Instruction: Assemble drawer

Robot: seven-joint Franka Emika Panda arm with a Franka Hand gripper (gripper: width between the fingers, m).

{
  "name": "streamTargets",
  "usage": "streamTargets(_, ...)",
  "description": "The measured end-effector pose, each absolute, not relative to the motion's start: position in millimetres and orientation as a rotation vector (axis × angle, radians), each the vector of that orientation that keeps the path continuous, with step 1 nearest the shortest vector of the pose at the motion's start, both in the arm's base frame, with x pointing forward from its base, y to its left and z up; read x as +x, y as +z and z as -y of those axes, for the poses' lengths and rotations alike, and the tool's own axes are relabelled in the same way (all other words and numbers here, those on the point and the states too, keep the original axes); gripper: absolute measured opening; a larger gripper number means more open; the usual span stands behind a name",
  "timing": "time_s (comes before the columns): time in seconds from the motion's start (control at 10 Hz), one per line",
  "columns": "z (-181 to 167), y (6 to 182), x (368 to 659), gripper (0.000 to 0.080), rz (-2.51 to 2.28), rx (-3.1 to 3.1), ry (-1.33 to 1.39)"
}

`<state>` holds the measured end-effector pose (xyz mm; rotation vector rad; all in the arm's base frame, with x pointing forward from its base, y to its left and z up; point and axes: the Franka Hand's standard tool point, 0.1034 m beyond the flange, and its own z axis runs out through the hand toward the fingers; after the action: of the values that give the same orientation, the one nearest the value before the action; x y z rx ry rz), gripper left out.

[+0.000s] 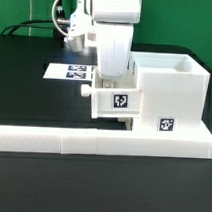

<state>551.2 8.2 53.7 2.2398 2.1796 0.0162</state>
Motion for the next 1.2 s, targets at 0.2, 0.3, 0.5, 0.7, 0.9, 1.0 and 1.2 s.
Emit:
streamTargets(0.2, -7, 53.9, 551, 0.0042, -2.163, 2.257, 0.018)
streamTargets(0.3, -7, 53.9, 551, 0.0043, -2.163, 2.257, 0.018)
streamTargets(0.5, -4, 55.5, 552, 0.0251, -2.16, 2.264, 0.006)
streamTargets(0.7, -5, 60.5, 556, 0.0434, -2.162, 2.261, 0.001)
streamTargets(0.9, -4, 69.9, 559, 0.0572, -2.161, 2.261, -0.02)
streamTargets(1.0, 0, 78.9, 558, 0.0632, -2.162, 2.258, -0.041)
streamTargets(1.2, 17, 97.9, 558, 0.0646, -2.187, 2.219, -0.07)
